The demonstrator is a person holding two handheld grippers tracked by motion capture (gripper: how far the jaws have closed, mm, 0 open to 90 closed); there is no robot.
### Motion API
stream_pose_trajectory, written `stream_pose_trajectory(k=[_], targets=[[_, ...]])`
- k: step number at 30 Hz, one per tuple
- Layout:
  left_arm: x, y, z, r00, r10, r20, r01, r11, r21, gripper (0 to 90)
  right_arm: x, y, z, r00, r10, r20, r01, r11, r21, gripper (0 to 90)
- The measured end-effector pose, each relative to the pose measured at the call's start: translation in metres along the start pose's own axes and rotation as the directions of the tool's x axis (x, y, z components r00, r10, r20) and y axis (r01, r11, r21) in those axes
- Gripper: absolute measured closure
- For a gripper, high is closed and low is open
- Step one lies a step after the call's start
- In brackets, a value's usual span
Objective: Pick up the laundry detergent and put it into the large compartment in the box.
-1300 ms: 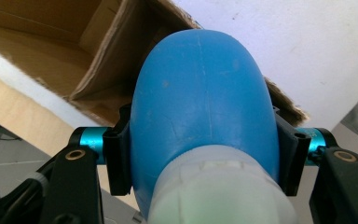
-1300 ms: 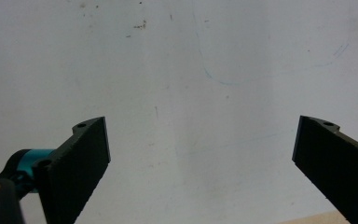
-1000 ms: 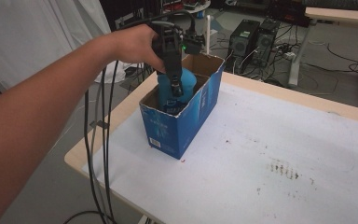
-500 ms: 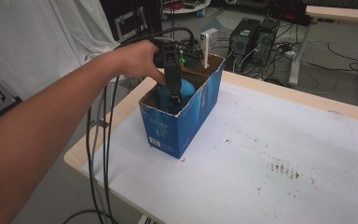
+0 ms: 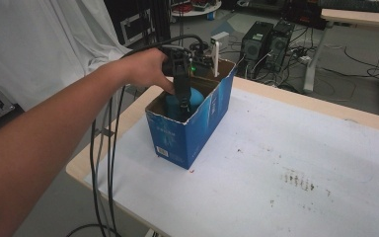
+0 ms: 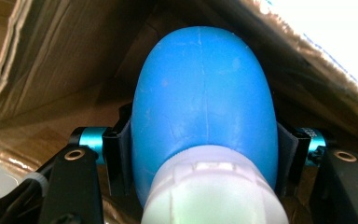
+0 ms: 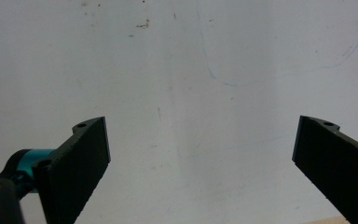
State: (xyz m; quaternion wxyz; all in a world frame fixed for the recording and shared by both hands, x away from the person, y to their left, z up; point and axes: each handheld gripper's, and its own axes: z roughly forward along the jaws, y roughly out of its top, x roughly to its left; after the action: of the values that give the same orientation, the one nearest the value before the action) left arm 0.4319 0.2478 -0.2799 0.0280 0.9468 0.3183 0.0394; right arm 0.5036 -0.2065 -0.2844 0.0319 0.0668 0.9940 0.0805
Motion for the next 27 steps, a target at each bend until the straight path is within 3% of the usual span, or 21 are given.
stream_pose_trajectory(k=[7, 14, 27], targets=[[0.002, 0.0, 0.0, 0.9999, -0.011, 0.005, 0.011, 0.9999, -0.008, 36.8, 0.001, 0.0, 0.0, 1.0, -0.003, -0.001, 0.003, 1.0, -0.001, 3.0], [0.004, 0.0, -0.004, 0.9995, -0.032, 0.005, 0.032, 0.9986, -0.042, 28.6, 0.002, -0.001, -0.001, 1.0, -0.001, 0.002, 0.001, 1.0, 0.0, 3.0], [-0.001, -0.005, -0.039, 0.9982, -0.06, -0.007, 0.059, 0.989, -0.136, 25.3, 0.005, 0.002, -0.004, 1.0, 0.0, 0.004, 0.0, 1.0, -0.01, 3.1]])
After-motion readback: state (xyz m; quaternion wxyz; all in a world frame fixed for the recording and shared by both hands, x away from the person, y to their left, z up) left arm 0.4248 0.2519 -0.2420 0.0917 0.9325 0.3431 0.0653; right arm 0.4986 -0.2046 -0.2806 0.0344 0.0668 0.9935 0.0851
